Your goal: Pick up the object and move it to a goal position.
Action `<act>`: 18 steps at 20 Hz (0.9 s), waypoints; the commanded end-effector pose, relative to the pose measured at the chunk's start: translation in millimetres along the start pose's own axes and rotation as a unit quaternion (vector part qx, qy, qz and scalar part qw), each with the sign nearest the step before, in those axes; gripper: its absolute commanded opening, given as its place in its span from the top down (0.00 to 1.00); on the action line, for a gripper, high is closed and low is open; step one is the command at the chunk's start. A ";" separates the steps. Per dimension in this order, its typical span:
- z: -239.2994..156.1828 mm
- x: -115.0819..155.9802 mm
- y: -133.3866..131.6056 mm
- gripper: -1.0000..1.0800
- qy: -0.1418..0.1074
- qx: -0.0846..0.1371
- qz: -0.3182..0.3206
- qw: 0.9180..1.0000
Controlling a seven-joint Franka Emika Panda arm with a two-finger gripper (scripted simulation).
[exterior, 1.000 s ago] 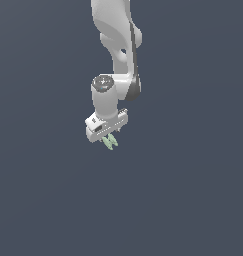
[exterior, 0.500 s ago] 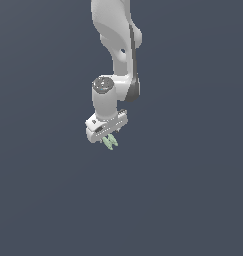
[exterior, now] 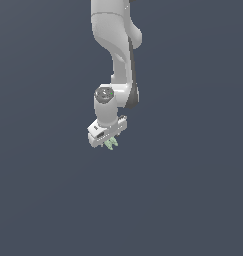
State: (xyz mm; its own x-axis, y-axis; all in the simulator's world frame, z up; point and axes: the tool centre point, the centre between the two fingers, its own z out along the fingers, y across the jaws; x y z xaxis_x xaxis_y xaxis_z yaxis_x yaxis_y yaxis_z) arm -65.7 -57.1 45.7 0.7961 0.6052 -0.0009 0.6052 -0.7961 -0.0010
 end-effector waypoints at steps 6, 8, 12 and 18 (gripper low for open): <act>6.3 0.6 0.7 1.00 0.000 0.000 0.000 1.000; 6.3 0.6 0.7 1.00 0.000 0.000 0.000 1.000; 6.3 0.6 0.7 1.00 0.000 0.000 0.000 1.000; 1.2 5.5 -2.4 1.00 0.001 -0.001 0.000 1.000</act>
State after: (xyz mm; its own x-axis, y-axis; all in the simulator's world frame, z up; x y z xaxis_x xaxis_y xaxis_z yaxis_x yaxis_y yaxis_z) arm -63.9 -55.1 42.2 0.7970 0.6040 -0.0001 0.6040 -0.7970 0.0007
